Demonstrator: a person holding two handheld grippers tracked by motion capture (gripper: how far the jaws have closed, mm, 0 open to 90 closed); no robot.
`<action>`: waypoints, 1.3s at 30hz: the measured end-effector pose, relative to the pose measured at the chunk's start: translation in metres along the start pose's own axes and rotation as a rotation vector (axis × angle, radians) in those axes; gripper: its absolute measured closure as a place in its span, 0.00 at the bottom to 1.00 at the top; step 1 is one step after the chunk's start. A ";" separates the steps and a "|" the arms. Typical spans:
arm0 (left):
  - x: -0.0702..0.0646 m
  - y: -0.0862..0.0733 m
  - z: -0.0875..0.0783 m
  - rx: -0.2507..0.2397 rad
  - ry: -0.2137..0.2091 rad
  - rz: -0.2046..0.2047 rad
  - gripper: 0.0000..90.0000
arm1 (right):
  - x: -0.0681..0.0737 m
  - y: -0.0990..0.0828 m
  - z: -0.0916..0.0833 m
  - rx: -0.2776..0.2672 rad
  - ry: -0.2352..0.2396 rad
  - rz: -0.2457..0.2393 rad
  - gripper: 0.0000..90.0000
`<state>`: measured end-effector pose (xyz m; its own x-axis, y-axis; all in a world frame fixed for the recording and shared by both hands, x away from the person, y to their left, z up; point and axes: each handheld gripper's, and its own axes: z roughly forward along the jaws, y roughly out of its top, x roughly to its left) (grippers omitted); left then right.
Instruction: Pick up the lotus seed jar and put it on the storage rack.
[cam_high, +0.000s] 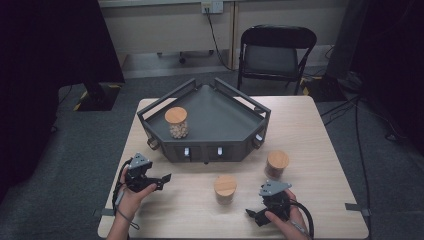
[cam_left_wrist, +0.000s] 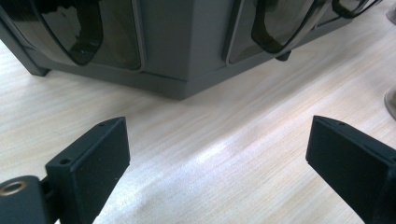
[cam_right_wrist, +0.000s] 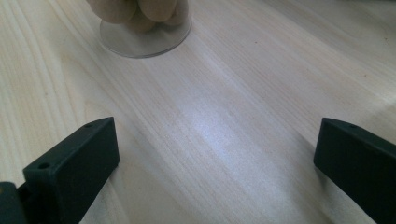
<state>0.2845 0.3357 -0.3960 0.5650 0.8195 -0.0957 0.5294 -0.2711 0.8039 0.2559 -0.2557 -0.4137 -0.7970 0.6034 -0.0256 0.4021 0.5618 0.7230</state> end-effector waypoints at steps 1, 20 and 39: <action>0.000 -0.001 0.000 0.004 0.001 0.001 0.07 | 0.000 0.000 0.000 0.000 0.000 0.000 0.00; -0.003 -0.008 0.008 0.029 0.006 0.001 0.07 | 0.000 0.000 0.000 0.000 0.000 0.000 0.00; -0.004 -0.014 0.011 0.060 0.017 0.004 0.07 | 0.000 0.000 0.000 0.000 0.000 0.000 0.00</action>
<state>0.2813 0.3306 -0.4136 0.5564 0.8269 -0.0820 0.5644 -0.3037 0.7676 0.2559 -0.2557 -0.4137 -0.7971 0.6033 -0.0260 0.4018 0.5621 0.7229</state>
